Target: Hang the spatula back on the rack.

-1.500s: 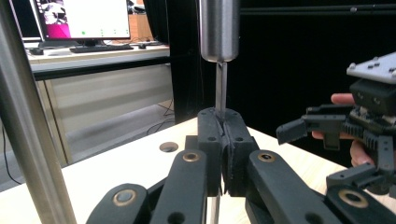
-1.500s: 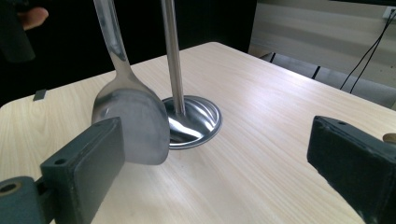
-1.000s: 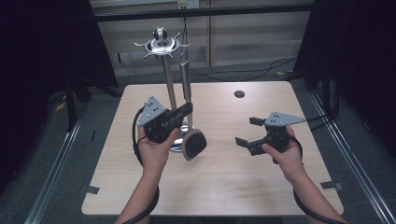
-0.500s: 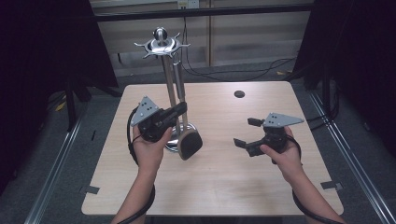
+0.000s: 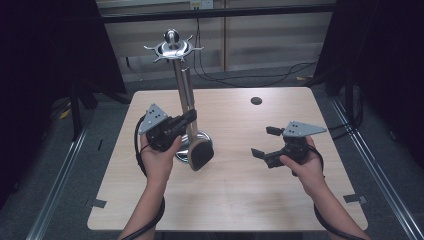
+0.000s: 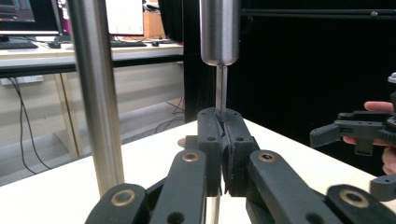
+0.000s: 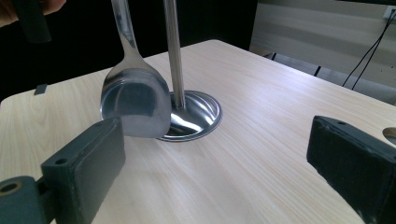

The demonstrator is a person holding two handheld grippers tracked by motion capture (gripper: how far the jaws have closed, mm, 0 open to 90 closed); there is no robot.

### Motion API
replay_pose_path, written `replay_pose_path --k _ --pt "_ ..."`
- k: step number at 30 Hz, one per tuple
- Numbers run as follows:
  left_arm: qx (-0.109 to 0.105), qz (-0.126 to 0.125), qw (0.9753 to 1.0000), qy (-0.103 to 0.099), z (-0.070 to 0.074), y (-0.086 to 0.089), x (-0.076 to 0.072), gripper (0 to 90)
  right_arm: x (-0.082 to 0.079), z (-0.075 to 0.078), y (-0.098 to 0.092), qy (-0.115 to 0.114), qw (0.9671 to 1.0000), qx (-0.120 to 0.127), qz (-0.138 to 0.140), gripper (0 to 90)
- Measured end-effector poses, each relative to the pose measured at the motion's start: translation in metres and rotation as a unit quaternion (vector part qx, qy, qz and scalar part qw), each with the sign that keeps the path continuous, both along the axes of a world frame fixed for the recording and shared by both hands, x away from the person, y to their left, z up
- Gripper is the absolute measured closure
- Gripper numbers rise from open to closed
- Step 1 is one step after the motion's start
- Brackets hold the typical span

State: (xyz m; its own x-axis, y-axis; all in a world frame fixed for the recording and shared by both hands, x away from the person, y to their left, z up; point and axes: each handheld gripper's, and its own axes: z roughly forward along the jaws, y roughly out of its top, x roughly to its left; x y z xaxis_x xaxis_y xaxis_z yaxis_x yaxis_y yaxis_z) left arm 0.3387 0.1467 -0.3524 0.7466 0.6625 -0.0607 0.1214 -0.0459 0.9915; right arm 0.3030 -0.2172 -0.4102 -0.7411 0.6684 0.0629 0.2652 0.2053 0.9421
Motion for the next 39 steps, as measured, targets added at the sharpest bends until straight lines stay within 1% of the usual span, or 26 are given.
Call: replay_pose_path --k 2,3,4,5,6,7,8,9,10,12,18,22,23,25,26,28,30,32,33,35,36,38,39 --pt "-0.003 0.002 1.0 -0.001 -0.001 0.0 0.001 87.5 0.0 0.0 0.0 0.0 1.0 -0.001 0.0 4.3" --pt "-0.004 0.004 1.0 -0.003 -0.001 0.0 0.001 87.4 0.0 0.0 -0.001 -0.001 1.0 -0.002 0.001 4.3" --pt "-0.007 0.0 0.9999 -0.009 -0.001 0.002 0.002 87.0 0.0 -0.001 -0.001 0.001 1.0 0.0 0.001 4.3" --pt "-0.017 0.003 0.9998 -0.012 0.0 0.002 0.002 86.2 0.0 -0.001 -0.001 -0.001 1.0 0.001 0.003 4.3" --pt "-0.019 0.005 0.9997 -0.012 0.001 0.003 0.002 86.2 0.0 -0.001 -0.001 -0.001 1.0 0.001 0.003 4.3" --pt "-0.016 0.007 0.9997 -0.016 0.003 0.004 0.003 86.0 0.0 -0.002 -0.002 0.002 1.0 0.0 0.001 4.3" --pt "-0.02 0.006 0.9996 -0.02 0.004 0.004 0.003 85.5 0.0 -0.002 -0.002 0.001 1.0 -0.001 0.0 4.3" --pt "-0.018 0.008 0.9996 -0.019 0.006 0.005 0.003 85.4 0.0 -0.002 -0.002 0.001 1.0 0.001 0.001 4.3" --pt "-0.023 0.008 0.9996 -0.016 0.006 0.005 0.003 85.4 0.0 -0.002 -0.002 0.001 1.0 0.001 0.001 4.3" --pt "-0.016 0.004 0.9997 -0.019 0.007 0.006 0.004 85.4 -0.001 -0.002 -0.002 0.0 1.0 0.0 0.001 4.3" --pt "-0.021 0.009 0.9996 -0.015 0.006 0.005 0.006 84.7 -0.001 -0.002 -0.003 -0.001 1.0 0.001 0.001 4.4" --pt "-0.027 0.007 0.9995 -0.016 0.005 0.006 0.007 82.7 -0.001 -0.002 -0.003 -0.003 1.0 -0.001 0.001 4.4" --pt "-0.023 0.008 0.9996 -0.012 0.005 0.006 0.007 80.1 -0.001 -0.002 -0.003 -0.003 1.0 -0.001 0.0 4.5" --pt "-0.019 0.008 0.9997 -0.012 0.005 0.007 0.007 77.4 -0.001 -0.002 -0.003 -0.003 1.0 0.0 0.001 4.5" --pt "-0.019 0.008 0.9997 -0.012 0.005 0.007 0.007 75.4 -0.001 -0.002 -0.003 -0.003 1.0 0.0 0.001 4.5" --pt "-0.024 0.014 0.9996 -0.008 0.004 0.008 0.008 74.4 -0.001 -0.002 -0.003 -0.003 1.0 -0.002 0.0 4.7" --pt "-0.021 0.014 0.9997 -0.006 0.003 0.01 0.008 69.9 -0.001 -0.002 -0.003 -0.003 1.0 -0.002 0.0 4.7" --pt "-0.021 0.011 0.9997 -0.004 0.001 0.01 0.008 68.8 -0.001 -0.002 -0.003 -0.003 1.0 -0.001 0.001 4.8" --pt "-0.023 0.011 0.9997 0.001 0.001 0.01 0.008 67.7 -0.001 -0.002 -0.003 -0.003 1.0 -0.003 -0.001 4.8" --pt "-0.018 0.01 0.9998 0.001 -0.001 0.01 0.008 65.8 -0.001 -0.001 -0.002 -0.003 1.0 -0.003 0.0 4.9" --pt "-0.012 0.01 0.9999 0.001 -0.001 0.01 0.008 64.9 -0.001 -0.001 -0.002 -0.004 1.0 -0.003 0.0 4.9" --pt "-0.015 0.006 0.9999 0.005 -0.002 0.008 0.007 62.2 -0.001 -0.001 -0.002 -0.004 1.0 -0.004 0.001 4.9" --pt "-0.011 0.005 0.9999 0.008 -0.002 0.008 0.006 58.8 -0.001 -0.001 -0.002 -0.003 1.0 -0.004 0.002 4.9"
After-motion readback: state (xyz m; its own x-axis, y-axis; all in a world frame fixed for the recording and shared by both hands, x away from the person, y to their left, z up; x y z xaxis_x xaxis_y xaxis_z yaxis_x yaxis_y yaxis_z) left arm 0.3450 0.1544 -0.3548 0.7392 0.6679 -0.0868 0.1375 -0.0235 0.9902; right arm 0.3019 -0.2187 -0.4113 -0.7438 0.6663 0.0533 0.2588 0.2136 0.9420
